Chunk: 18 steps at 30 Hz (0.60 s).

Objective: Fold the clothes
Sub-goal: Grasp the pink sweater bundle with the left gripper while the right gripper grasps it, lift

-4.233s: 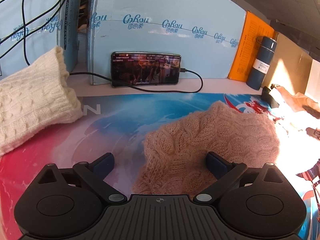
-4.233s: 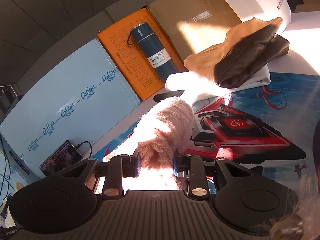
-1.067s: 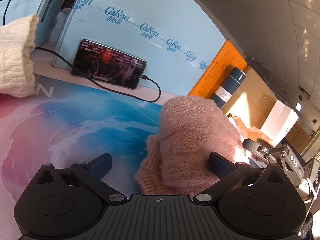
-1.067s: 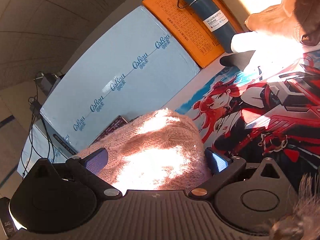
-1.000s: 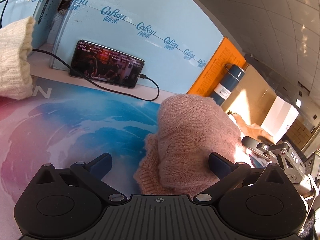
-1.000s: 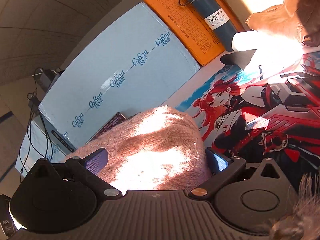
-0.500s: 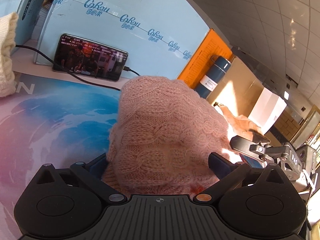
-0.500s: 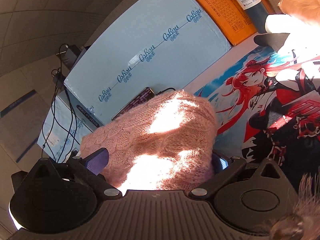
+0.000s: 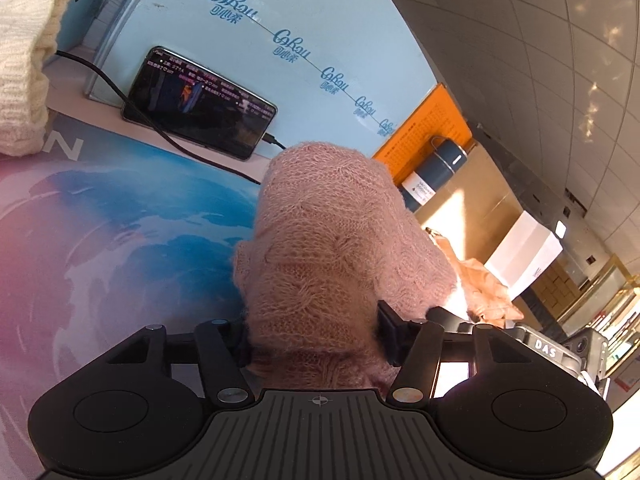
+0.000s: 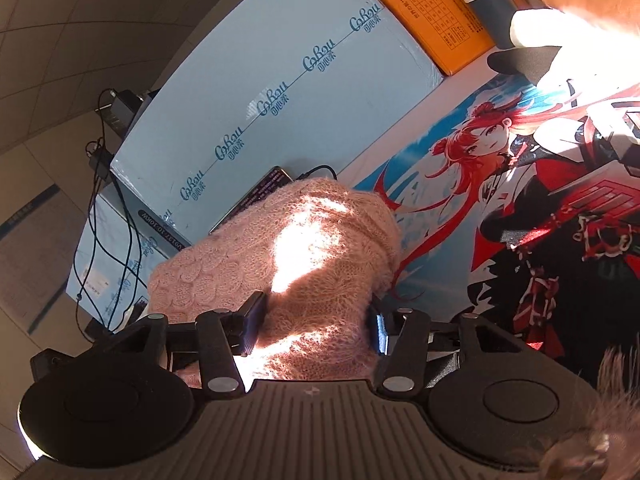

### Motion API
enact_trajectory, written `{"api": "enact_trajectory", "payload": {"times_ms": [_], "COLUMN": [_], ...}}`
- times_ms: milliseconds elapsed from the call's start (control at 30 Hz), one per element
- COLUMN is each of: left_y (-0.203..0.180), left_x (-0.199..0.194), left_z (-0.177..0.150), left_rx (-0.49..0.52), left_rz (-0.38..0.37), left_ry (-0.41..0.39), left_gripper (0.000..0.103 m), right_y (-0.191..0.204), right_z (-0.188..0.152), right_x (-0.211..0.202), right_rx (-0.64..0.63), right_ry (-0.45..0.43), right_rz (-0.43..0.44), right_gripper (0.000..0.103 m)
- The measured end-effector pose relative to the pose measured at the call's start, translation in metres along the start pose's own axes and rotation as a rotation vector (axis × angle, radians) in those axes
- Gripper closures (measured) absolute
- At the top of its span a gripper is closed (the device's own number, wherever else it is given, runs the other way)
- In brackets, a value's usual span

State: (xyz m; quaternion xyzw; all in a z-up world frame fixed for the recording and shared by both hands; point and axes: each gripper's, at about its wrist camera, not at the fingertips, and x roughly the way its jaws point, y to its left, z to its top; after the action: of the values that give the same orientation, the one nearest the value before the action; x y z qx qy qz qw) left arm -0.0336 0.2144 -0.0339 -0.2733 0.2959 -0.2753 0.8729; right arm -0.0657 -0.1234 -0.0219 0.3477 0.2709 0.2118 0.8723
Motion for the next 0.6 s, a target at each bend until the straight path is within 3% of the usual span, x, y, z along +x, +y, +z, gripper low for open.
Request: {"api": "enact_trajectory", "payload": {"times_ms": [67, 300, 467, 600], "left_y": [-0.003, -0.038, -0.081, -0.122], "left_x": [0.001, -0.003, 0.009, 0.039], "left_z": [-0.002, -0.017, -0.016, -0.015], "left_rx": [0.009, 0.06, 0.136, 0.205], "left_rz": [-0.003, 0.017, -0.063, -0.148], "left_ry": [-0.002, -0.065, -0.082, -0.062], "left_gripper": [0.052, 0.06, 0.06, 0.06], "right_y": [-0.006, 0.0, -0.005, -0.018], "right_z": [0.002, 0.0, 0.007, 0.016], "right_x": [-0.004, -0.031, -0.081, -0.124], "right_rx": [0.037, 0.001, -0.033, -0.053], "right_ry": [-0.012, -0.104, -0.23, -0.344], "right_rz": [0.037, 0.089, 0.128, 0.1], "right_gripper": [0.066, 0.072, 0.072, 0.072]}}
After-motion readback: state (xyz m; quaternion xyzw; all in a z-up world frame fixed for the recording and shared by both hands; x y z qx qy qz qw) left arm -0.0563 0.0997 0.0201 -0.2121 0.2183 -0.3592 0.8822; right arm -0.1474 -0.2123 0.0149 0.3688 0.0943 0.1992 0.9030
